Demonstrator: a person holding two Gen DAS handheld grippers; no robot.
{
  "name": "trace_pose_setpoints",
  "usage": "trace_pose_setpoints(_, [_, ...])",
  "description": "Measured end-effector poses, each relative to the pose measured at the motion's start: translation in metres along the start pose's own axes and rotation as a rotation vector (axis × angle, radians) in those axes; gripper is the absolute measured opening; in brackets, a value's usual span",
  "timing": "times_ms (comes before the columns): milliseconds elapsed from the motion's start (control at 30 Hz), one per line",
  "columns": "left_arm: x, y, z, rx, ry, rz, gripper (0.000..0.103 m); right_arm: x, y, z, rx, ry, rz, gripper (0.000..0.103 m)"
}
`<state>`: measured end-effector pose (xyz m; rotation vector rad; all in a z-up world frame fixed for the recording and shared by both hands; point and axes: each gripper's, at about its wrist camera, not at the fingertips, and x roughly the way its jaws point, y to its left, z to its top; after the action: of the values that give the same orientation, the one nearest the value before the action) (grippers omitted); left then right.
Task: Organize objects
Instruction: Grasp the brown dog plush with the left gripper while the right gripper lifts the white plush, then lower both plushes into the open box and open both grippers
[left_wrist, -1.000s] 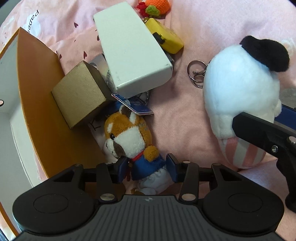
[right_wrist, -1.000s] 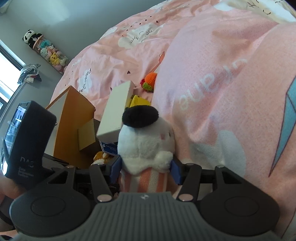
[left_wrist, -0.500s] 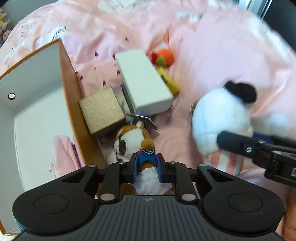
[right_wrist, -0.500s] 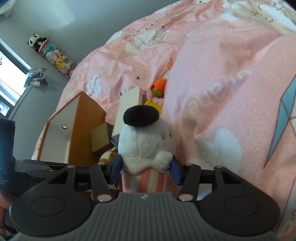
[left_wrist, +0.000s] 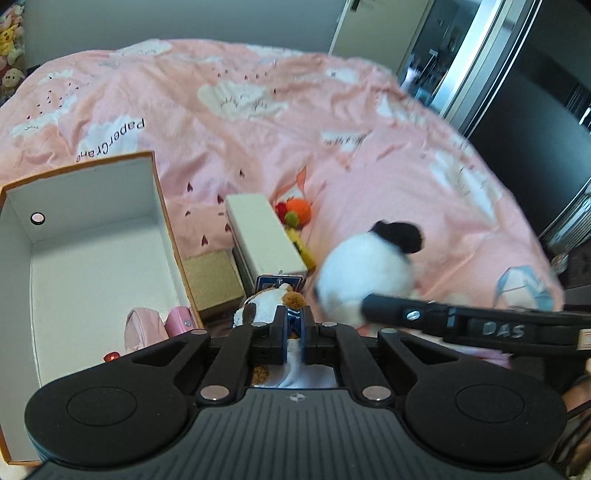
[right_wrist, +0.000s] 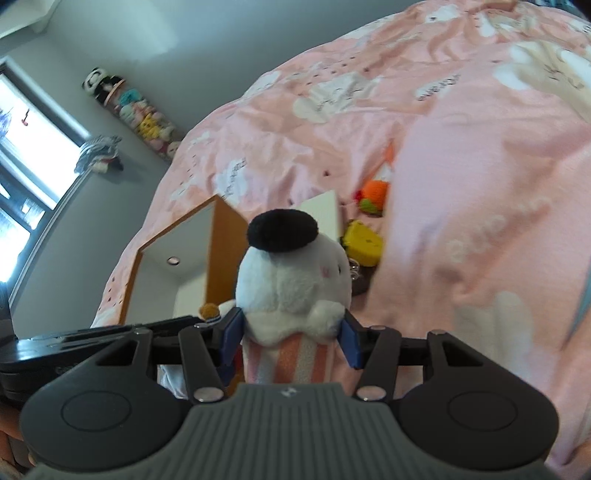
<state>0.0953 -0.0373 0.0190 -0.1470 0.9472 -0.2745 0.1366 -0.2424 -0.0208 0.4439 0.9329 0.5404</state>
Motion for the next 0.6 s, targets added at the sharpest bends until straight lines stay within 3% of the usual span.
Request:
trace_pose_setpoints(333, [-0.067,0.023,0.012,-0.048,-0.197,-0.038,0.001,-0.009,0.078,0.024,-0.160,-0.018,0.088,0.056])
trace_pose_setpoints(600, [-0.113,0.067,0.011,-0.124,-0.307,0.083,0.001,0.021,0.147,0.033,-0.282,0.007,0.199,0.056])
